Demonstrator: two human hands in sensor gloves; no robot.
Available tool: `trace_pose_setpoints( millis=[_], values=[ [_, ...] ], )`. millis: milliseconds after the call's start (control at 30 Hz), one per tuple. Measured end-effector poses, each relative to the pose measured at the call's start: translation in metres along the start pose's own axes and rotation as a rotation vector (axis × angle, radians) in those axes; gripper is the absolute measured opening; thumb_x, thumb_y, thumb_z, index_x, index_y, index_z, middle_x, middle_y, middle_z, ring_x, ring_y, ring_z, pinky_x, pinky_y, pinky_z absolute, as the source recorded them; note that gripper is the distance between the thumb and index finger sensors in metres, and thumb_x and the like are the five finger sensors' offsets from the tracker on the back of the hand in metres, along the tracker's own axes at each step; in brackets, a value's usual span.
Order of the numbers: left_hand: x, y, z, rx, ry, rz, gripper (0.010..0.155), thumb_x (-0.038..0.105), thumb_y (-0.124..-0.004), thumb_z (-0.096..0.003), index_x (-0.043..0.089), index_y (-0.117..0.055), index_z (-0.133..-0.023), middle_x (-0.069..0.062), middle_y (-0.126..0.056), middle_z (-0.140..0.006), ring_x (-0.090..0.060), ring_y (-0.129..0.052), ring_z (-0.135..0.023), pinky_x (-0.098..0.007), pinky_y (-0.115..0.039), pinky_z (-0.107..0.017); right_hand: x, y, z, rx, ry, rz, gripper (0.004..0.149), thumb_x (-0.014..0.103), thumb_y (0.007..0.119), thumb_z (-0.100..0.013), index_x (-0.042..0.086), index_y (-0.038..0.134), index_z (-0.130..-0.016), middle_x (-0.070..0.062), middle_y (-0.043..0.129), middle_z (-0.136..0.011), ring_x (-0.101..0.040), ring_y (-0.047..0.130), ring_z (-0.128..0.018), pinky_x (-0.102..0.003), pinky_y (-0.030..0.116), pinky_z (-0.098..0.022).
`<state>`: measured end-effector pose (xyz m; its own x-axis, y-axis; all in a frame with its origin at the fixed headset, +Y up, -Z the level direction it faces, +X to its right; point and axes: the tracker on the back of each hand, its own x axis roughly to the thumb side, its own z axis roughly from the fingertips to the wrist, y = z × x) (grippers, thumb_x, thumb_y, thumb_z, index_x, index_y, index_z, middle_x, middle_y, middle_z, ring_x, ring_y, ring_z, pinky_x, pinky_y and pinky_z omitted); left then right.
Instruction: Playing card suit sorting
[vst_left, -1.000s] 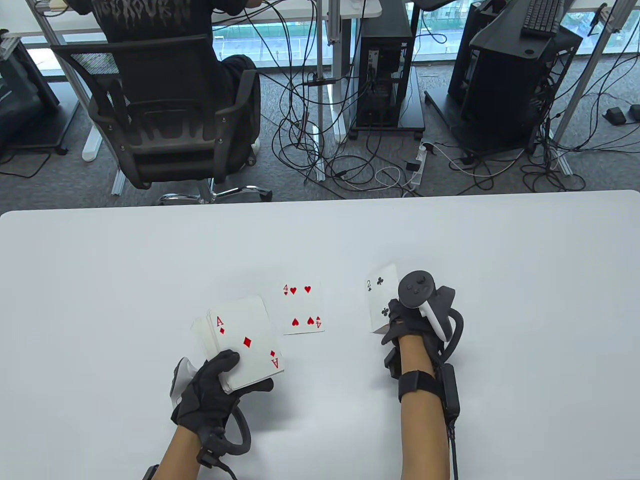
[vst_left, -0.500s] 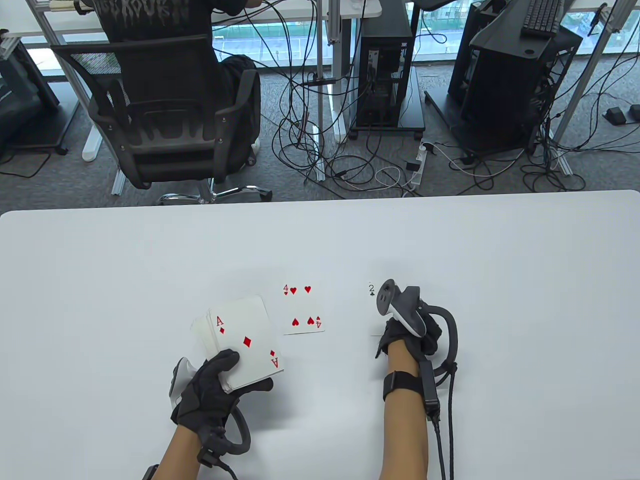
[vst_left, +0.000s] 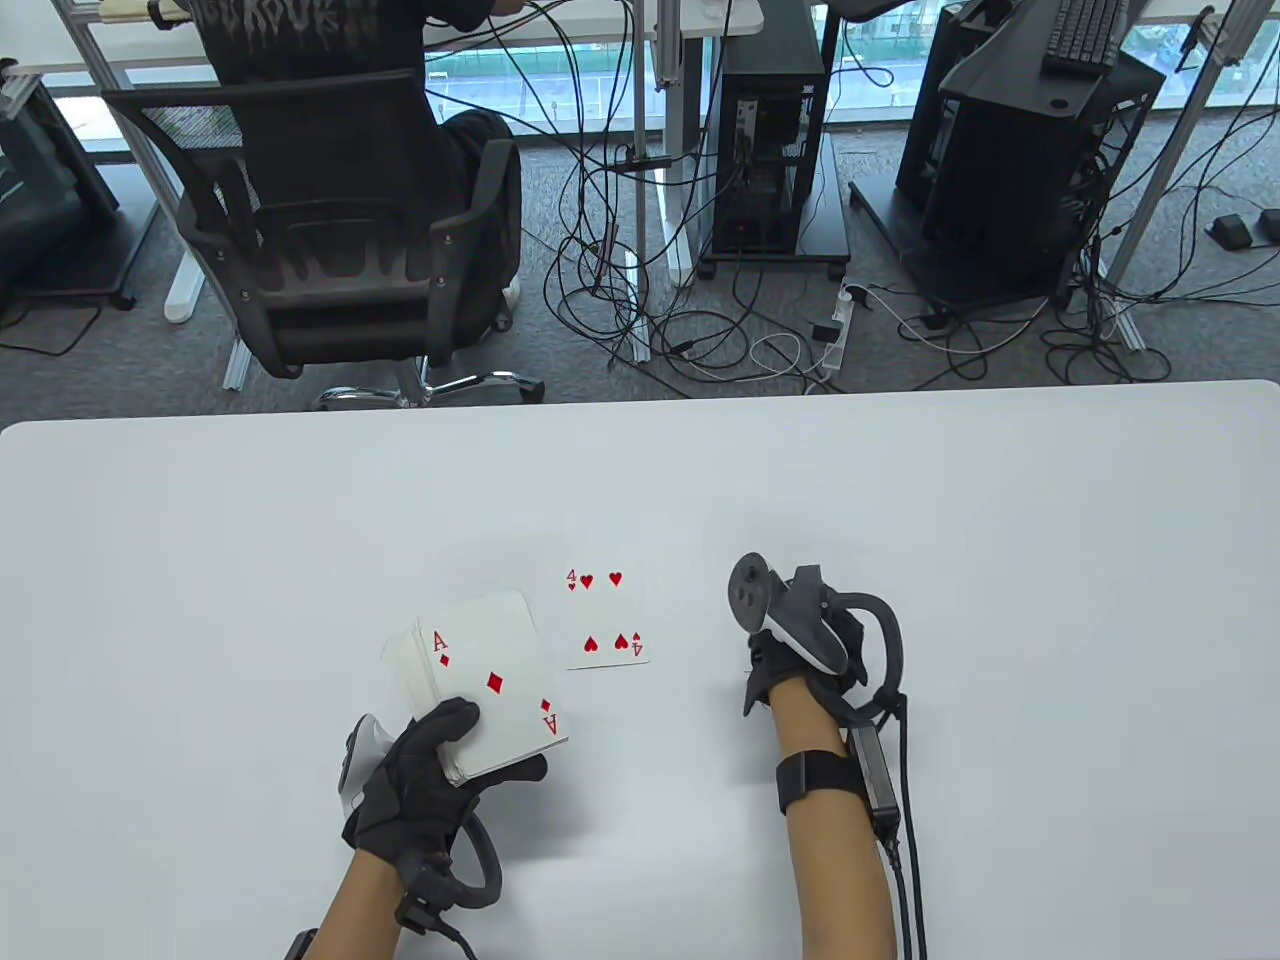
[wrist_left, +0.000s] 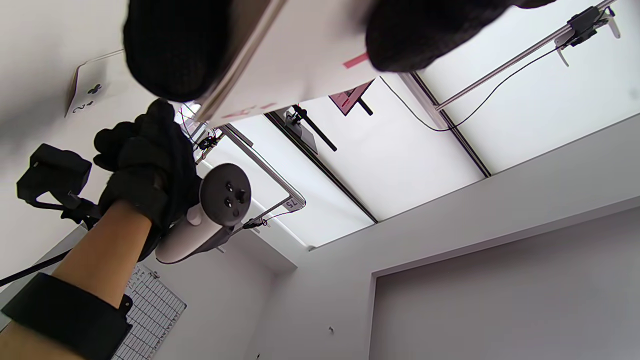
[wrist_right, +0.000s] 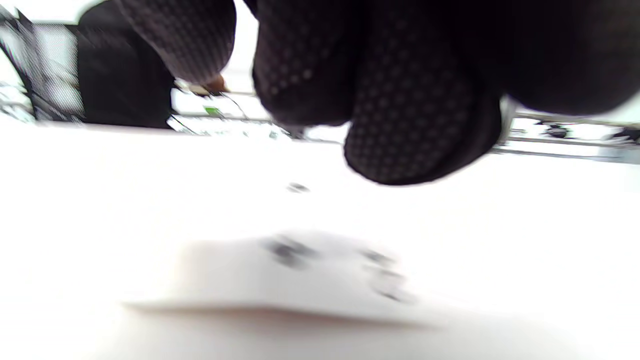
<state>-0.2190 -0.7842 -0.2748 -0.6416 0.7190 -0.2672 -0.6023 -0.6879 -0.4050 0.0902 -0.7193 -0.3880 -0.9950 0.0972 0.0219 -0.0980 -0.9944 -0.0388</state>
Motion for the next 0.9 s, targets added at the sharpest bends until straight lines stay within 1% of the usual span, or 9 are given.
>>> trace_pose_setpoints(
  millis=[67,167,233,300,367,433,533,700,900],
  values=[
    [-0.001,0.001,0.0,0.005,0.007,0.001,0.064,0.046,-0.071,-0.0631,0.037,-0.029,-0.111,-0.002,-0.043,-0.118,-0.04,-0.065,-0.105,-0.047,-0.081,-0.06,0.022,-0.008,0.01,-0.043,-0.106,-0.185,0.054,0.034,0.067,-0.055,-0.016,0.076,-0.075,-0.013,0.092,-0.039,-0.034,0.095,-0.026,-0.038,0.086,-0.014],
    [-0.001,0.001,0.001,0.006,0.005,0.003,0.064,0.046,-0.071,-0.063,0.037,-0.029,-0.111,-0.002,-0.043,-0.118,-0.04,-0.065,-0.105,-0.047,-0.08,-0.06,0.058,-0.015,0.032,-0.028,-0.279,-0.528,0.056,0.034,0.066,-0.056,-0.017,0.074,-0.077,-0.015,0.091,-0.041,-0.036,0.095,-0.028,-0.04,0.086,-0.015],
    [0.0,0.001,0.001,0.008,-0.001,0.001,0.064,0.046,-0.071,-0.063,0.037,-0.029,-0.111,-0.002,-0.043,-0.118,-0.04,-0.065,-0.105,-0.047,-0.08,-0.06,0.078,-0.017,0.047,-0.01,-0.398,-0.706,0.058,0.034,0.065,-0.057,-0.019,0.072,-0.079,-0.017,0.091,-0.043,-0.038,0.095,-0.03,-0.041,0.086,-0.017],
    [0.0,0.002,0.002,0.01,-0.004,-0.002,0.064,0.047,-0.071,-0.063,0.037,-0.029,-0.111,-0.002,-0.043,-0.118,-0.04,-0.065,-0.105,-0.047,-0.08,-0.06,0.095,-0.017,0.063,0.007,-0.478,-0.803,0.061,0.037,0.064,-0.057,-0.02,0.071,-0.079,-0.018,0.091,-0.045,-0.039,0.094,-0.031,-0.042,0.086,-0.018],
    [0.0,0.002,0.001,0.011,-0.002,-0.003,0.064,0.046,-0.071,-0.063,0.038,-0.029,-0.111,-0.002,-0.043,-0.118,-0.039,-0.065,-0.105,-0.047,-0.08,-0.06,0.107,-0.016,0.077,0.023,-0.551,-0.812,0.069,0.043,0.067,-0.055,-0.021,0.069,-0.08,-0.019,0.09,-0.047,-0.041,0.094,-0.033,-0.043,0.085,-0.019],
    [-0.001,0.001,0.002,0.009,0.004,-0.002,0.064,0.046,-0.071,-0.063,0.037,-0.029,-0.111,-0.002,-0.043,-0.118,-0.039,-0.065,-0.105,-0.048,-0.08,-0.06,0.116,-0.015,0.087,0.005,-0.591,-0.729,0.076,0.047,0.072,-0.052,-0.021,0.061,-0.084,-0.021,0.086,-0.051,-0.043,0.092,-0.037,-0.044,0.085,-0.022],
    [0.0,0.002,0.002,0.004,0.009,-0.017,0.064,0.046,-0.071,-0.0627,0.038,-0.03,-0.111,-0.002,-0.043,-0.118,-0.039,-0.065,-0.105,-0.048,-0.08,-0.06,0.12,-0.016,0.093,-0.096,-0.621,-0.548,0.072,0.045,0.076,-0.048,-0.017,0.059,-0.083,-0.014,0.085,-0.051,-0.036,0.093,-0.038,-0.039,0.086,-0.023],
    [0.0,0.0,0.0,-0.038,0.009,-0.015,0.065,0.046,-0.072,-0.0622,0.038,-0.031,-0.111,-0.002,-0.044,-0.118,-0.04,-0.066,-0.105,-0.048,-0.08,-0.059,0.109,-0.015,0.087,-0.016,-0.502,-0.818,0.05,0.03,0.078,-0.048,-0.014,0.072,-0.073,-0.012,0.09,-0.041,-0.033,0.096,-0.029,-0.038,0.087,-0.016],
    [-0.002,0.0,-0.001,-0.052,0.034,-0.048,0.064,0.045,-0.073,-0.0619,0.038,-0.032,-0.111,-0.002,-0.044,-0.118,-0.039,-0.065,-0.105,-0.049,-0.08,-0.06,0.093,-0.012,0.087,-0.035,-0.476,-0.829,0.041,0.024,0.073,-0.052,-0.012,0.075,-0.071,-0.01,0.091,-0.038,-0.031,0.097,-0.027,-0.037,0.087,-0.015]
  ],
)
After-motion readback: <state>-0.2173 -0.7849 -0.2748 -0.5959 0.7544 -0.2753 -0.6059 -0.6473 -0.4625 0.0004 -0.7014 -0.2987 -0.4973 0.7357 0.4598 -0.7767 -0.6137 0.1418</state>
